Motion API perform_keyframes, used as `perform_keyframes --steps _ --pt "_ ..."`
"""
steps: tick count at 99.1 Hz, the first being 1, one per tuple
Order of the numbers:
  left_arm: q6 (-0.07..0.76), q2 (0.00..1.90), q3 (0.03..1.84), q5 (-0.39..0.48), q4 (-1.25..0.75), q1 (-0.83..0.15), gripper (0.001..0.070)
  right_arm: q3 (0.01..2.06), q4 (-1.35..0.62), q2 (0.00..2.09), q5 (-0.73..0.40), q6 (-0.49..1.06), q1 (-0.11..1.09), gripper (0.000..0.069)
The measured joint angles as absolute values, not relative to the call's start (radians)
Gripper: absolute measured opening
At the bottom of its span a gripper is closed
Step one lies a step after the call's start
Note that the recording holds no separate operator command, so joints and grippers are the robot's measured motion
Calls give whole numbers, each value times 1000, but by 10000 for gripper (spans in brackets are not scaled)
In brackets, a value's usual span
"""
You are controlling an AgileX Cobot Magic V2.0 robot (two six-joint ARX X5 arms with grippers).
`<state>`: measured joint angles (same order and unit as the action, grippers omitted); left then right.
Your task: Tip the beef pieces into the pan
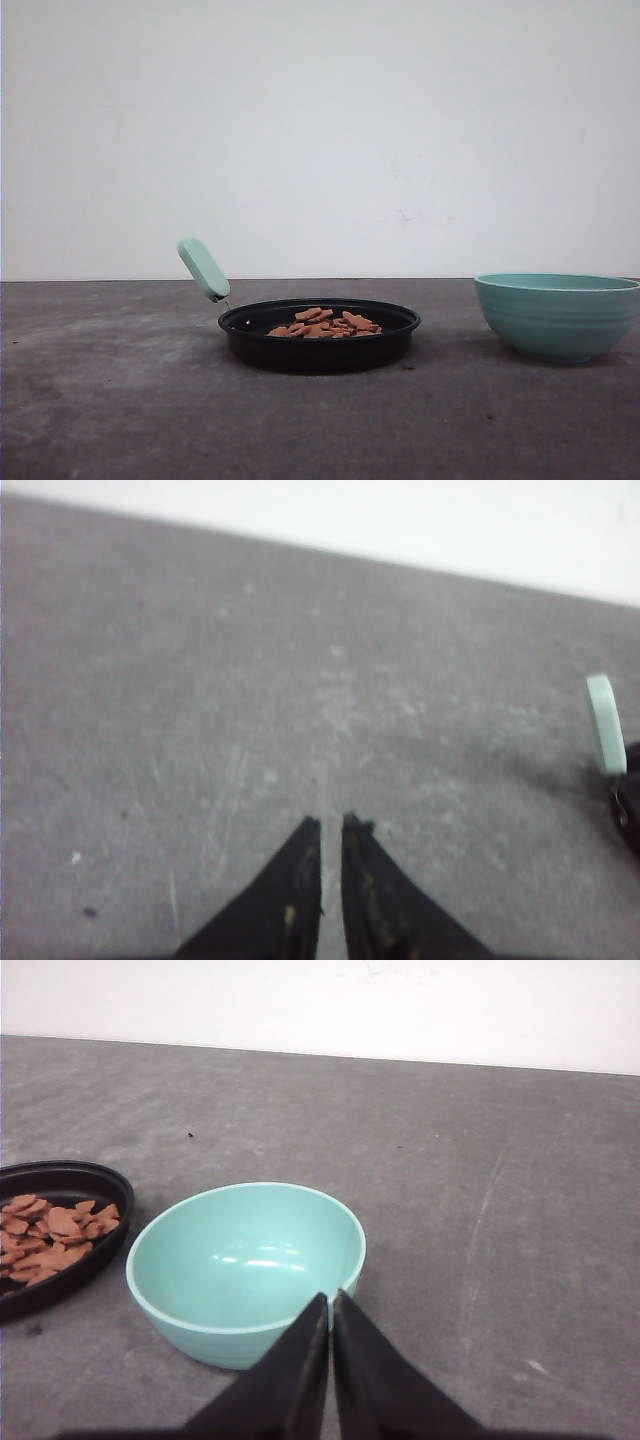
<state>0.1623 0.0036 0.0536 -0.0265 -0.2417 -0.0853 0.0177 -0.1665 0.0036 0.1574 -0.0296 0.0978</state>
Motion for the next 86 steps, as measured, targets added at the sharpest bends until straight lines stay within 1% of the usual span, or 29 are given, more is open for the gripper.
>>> perform_keyframes --steps 9,21,86 --pt "118 4 54 -37 -241 -85 12 18 -167 4 157 -30 98 6" --pt "89 4 53 -47 -239 -84 12 18 -167 4 157 -30 98 6" --pt "86 7 53 -46 -239 -84 12 18 -167 4 157 -30 98 6"
